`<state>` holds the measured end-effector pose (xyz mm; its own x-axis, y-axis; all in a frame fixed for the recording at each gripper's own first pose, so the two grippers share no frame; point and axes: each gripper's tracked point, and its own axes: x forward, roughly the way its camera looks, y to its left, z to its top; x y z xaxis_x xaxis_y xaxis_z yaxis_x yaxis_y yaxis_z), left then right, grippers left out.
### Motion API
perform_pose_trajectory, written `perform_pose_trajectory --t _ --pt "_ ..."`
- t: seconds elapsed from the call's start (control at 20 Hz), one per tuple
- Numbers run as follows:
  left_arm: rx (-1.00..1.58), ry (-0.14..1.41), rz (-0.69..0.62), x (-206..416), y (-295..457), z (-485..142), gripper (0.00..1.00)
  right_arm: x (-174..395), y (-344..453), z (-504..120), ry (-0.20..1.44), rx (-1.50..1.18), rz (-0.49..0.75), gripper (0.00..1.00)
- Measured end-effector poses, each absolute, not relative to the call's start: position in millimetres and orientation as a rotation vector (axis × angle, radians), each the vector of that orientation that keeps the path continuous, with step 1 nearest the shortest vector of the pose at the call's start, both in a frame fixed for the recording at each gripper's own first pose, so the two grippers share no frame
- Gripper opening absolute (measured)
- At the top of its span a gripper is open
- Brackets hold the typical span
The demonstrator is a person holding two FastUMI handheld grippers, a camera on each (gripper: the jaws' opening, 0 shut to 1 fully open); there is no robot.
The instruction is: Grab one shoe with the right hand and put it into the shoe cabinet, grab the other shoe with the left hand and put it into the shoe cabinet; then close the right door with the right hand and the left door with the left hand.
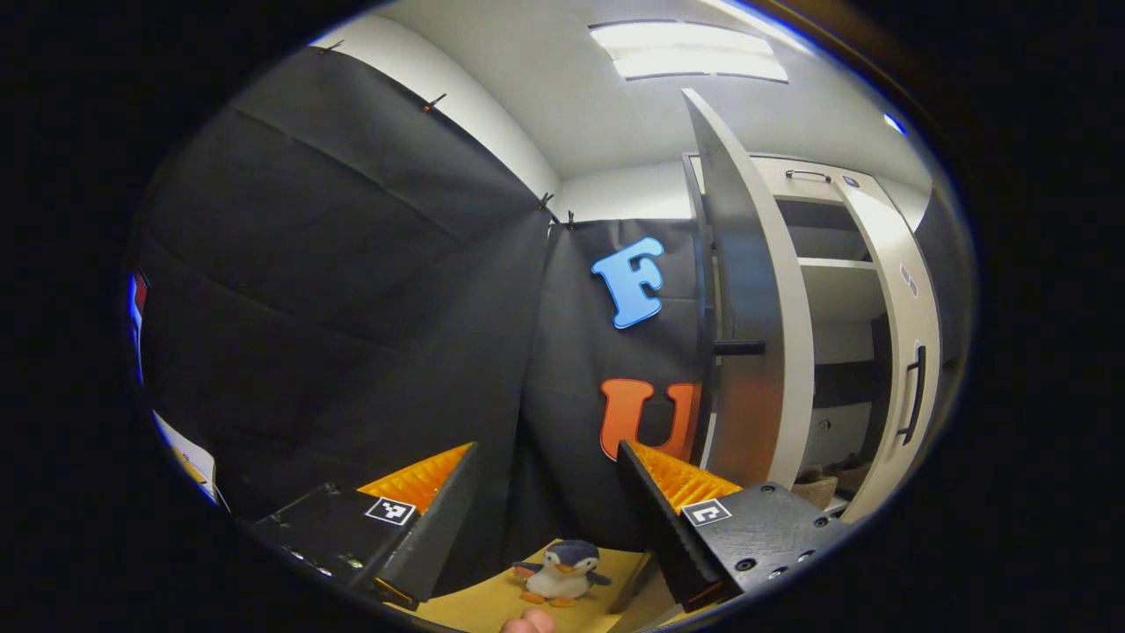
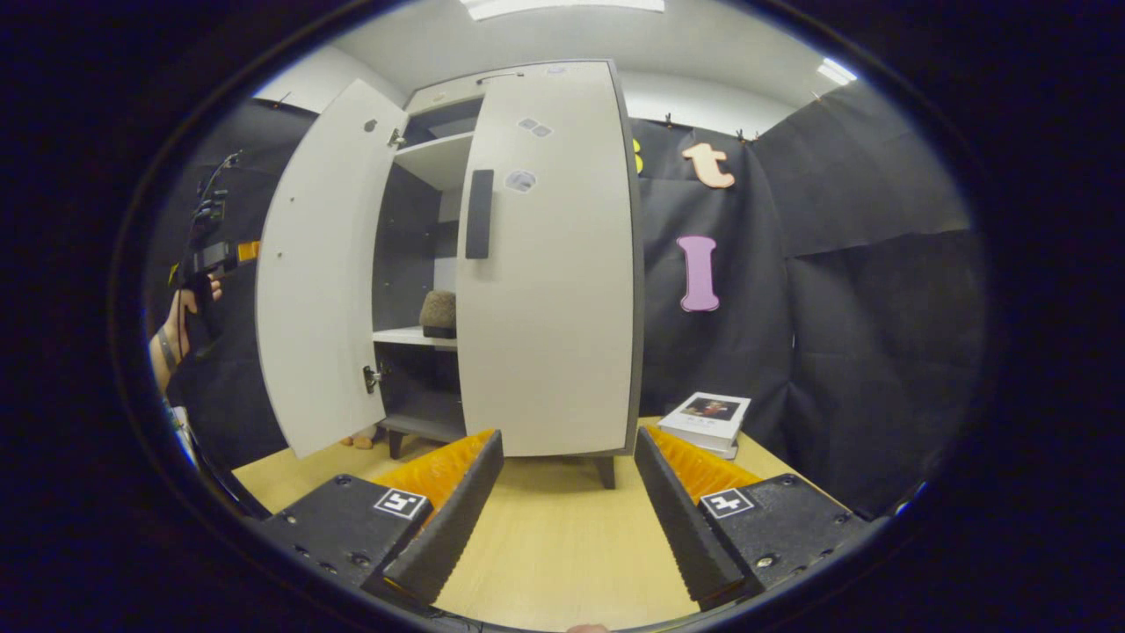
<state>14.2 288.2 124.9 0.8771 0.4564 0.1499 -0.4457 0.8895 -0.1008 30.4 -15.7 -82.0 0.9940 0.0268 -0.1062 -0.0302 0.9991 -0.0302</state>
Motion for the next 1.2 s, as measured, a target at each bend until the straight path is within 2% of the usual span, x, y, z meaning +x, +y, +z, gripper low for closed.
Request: perform_pose_trajectory --t 0.35,0.65,0.9,1.2 --pt "-0.150 -0.126 0.327 19.6 247.2 119.4 0.94 35.8 -2.1 -76.8 0.083 -0.029 0.060 0.98" --pt "-0.192 -0.130 0.110 56.3 159.2 119.0 0.94 34.9 -16.2 -71.7 0.066 -0.052 0.038 0.98" --pt "-0.177 -0.146 0.053 85.2 110.4 115.2 0.95 28.0 -43.7 -64.9 0.051 -0.051 -0.033 0.98" --pt "-0.146 -0.172 0.081 76.4 114.5 126.5 0.95 19.4 -74.9 -65.1 0.052 -0.024 -0.105 0.98"
